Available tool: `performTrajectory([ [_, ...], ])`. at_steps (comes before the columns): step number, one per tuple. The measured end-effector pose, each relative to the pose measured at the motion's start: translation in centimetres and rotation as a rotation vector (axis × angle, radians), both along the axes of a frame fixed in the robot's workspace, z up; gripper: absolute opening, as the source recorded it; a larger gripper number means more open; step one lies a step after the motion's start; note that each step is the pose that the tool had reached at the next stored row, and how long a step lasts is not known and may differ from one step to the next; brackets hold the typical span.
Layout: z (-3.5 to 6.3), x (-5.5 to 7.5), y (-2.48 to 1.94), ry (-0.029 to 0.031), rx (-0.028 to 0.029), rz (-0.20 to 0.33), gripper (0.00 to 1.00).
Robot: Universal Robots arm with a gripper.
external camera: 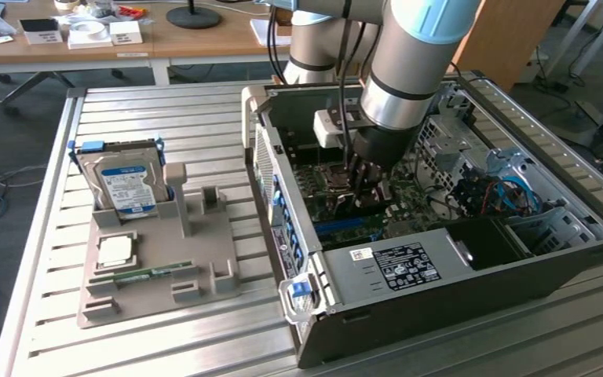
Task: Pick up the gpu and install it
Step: 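Insert the gpu into the slot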
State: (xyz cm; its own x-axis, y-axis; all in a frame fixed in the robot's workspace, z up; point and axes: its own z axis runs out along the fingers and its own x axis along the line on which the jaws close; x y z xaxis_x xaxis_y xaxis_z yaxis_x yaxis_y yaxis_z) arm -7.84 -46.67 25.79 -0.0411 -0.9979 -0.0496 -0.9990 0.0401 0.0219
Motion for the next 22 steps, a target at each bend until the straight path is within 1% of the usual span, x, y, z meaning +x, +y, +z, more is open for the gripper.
performTrajectory([
  [22, -0.39, -0.02, 0.00, -0.0008, -0.0001, 0.000, 0.27],
])
